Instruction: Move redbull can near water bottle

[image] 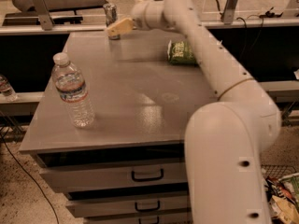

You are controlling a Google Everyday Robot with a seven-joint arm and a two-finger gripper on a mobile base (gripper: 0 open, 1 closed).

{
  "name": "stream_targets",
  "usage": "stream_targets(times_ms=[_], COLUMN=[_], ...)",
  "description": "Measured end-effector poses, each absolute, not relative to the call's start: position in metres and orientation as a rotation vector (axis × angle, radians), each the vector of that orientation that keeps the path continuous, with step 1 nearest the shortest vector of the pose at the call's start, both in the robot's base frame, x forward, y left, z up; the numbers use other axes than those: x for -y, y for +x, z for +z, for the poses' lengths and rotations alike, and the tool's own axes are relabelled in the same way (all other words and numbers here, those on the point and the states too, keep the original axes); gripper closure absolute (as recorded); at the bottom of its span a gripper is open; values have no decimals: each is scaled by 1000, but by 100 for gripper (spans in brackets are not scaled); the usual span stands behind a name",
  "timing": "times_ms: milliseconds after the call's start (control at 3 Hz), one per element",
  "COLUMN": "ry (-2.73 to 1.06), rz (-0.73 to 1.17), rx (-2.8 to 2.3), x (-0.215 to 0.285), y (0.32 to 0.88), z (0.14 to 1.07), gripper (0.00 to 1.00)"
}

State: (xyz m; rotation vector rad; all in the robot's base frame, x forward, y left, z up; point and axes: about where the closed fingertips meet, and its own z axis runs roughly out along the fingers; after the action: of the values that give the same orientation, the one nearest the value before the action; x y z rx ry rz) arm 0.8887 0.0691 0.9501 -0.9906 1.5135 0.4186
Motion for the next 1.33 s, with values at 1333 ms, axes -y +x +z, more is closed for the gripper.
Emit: stream_targets(times_ms=[1333], ry=[-787], rz=[287], rx=[-1709], x=[-125], y=[966], z=[906], gripper=[0])
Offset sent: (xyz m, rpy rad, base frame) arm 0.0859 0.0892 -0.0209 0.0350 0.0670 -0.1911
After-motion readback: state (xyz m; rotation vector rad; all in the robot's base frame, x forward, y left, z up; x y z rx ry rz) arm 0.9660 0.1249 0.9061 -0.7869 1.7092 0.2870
